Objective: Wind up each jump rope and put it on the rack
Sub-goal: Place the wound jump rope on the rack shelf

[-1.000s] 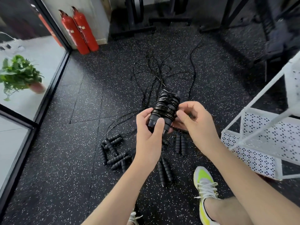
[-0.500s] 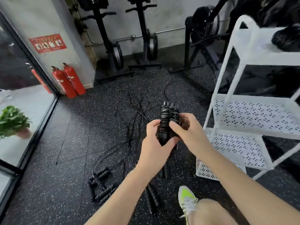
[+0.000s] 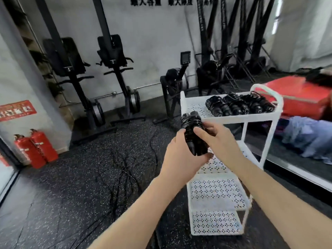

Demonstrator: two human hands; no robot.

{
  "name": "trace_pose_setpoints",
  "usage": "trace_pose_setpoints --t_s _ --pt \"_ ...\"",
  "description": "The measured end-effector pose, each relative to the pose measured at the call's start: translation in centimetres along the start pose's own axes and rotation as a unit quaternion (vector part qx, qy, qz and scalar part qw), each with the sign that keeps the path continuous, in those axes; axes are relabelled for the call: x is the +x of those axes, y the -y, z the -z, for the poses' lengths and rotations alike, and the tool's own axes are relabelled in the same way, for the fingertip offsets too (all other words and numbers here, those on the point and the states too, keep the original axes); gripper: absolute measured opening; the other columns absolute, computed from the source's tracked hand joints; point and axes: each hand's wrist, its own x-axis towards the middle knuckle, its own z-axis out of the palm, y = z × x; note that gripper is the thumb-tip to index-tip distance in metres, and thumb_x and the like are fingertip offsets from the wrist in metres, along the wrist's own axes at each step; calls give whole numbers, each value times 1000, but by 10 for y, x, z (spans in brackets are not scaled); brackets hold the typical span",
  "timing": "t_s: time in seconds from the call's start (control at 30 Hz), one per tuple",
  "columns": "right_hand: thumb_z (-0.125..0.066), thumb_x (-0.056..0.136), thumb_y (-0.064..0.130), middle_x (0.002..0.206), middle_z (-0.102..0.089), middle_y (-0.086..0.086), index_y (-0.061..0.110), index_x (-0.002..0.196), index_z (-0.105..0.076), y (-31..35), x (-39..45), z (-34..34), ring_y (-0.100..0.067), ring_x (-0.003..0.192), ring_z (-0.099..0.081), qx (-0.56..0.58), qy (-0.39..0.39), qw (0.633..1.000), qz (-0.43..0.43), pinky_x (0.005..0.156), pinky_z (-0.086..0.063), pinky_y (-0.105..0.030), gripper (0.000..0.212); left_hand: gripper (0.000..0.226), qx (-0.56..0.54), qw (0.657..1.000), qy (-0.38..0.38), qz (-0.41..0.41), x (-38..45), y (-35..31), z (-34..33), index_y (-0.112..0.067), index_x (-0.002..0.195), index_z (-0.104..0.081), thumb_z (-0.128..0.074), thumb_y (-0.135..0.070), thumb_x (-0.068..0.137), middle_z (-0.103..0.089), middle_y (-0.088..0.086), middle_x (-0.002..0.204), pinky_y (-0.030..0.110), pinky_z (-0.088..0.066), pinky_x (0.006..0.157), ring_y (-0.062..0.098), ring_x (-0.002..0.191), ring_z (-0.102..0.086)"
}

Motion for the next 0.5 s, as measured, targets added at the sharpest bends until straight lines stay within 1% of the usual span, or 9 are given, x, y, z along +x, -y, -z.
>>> trace_pose_setpoints --t_s 0.07,0.1,0.17,0.2,0.23,0.3,0.37,0.43,0.5 --pt "-74 83 54 104 -75 9 26 117 -66 7 15 17 -8 99 -71 7 -23 1000 -1 94 -57 -39 45 67 1 1000 -17 -21 15 -22 -2 -25 125 -49 -84 -48 73 -64 -8 110 29 -48 80 18 107 -62" --pt "-75 85 50 102 -73 9 23 116 -64 10 24 25 -9 99 -70 9 -37 999 2 91 -57 -34 43 63 3 999 -24 -30 24 -32 -3 -24 121 -50 -83 -47 73 -65 -8 106 32 -51 79 19 103 -63" --pt "-75 88 43 95 -67 15 22 112 -61 15 42 37 -8 96 -66 -25 -56 998 15 79 -49 -17 35 60 4 999 -24 -47 44 -48 -7 -22 119 -51 -81 -46 73 -65 -5 106 37 -55 82 20 100 -64" --pt "-74 89 42 93 -66 18 23 112 -62 19 50 43 -7 95 -64 -54 -58 997 26 72 -43 -14 32 60 5 998 -26 -55 56 -53 -10 -23 120 -51 -82 -45 73 -66 -5 107 38 -55 82 19 99 -64" --pt "-73 90 42 96 -67 17 24 115 -63 20 61 46 -6 96 -63 -84 -55 994 38 70 -39 -12 33 63 7 998 -29 -59 68 -58 -12 -23 121 -52 -82 -46 72 -66 -5 107 37 -56 82 18 99 -65" --pt "-71 91 39 107 -70 13 25 125 -64 23 79 52 -5 101 -62 -132 -38 988 68 72 -36 -8 37 63 9 998 -35 -47 93 -63 -17 -18 122 -52 -83 -43 73 -64 -3 101 36 -57 82 20 97 -65" --pt "-67 95 30 118 -71 4 21 134 -61 22 97 56 -13 108 -64 -170 -24 982 85 81 -35 -13 41 55 21 998 -48 -33 117 -65 -22 -11 118 -53 -81 -36 78 -56 -5 92 35 -55 88 21 93 -64" --pt "-58 99 20 126 -70 -7 17 142 -55 16 112 58 -25 114 -63 -205 -1 975 86 87 -37 -21 43 51 26 998 -59 -18 136 -67 -27 -6 116 -50 -77 -29 80 -54 0 94 40 -53 99 25 98 -62" --pt "-48 101 9 128 -68 -13 14 148 -48 7 124 59 -31 113 -62 -234 23 969 74 87 -40 -26 47 48 46 996 -70 -5 150 -66 -36 -6 113 -48 -74 -30 80 -49 3 93 44 -49 106 29 103 -61"
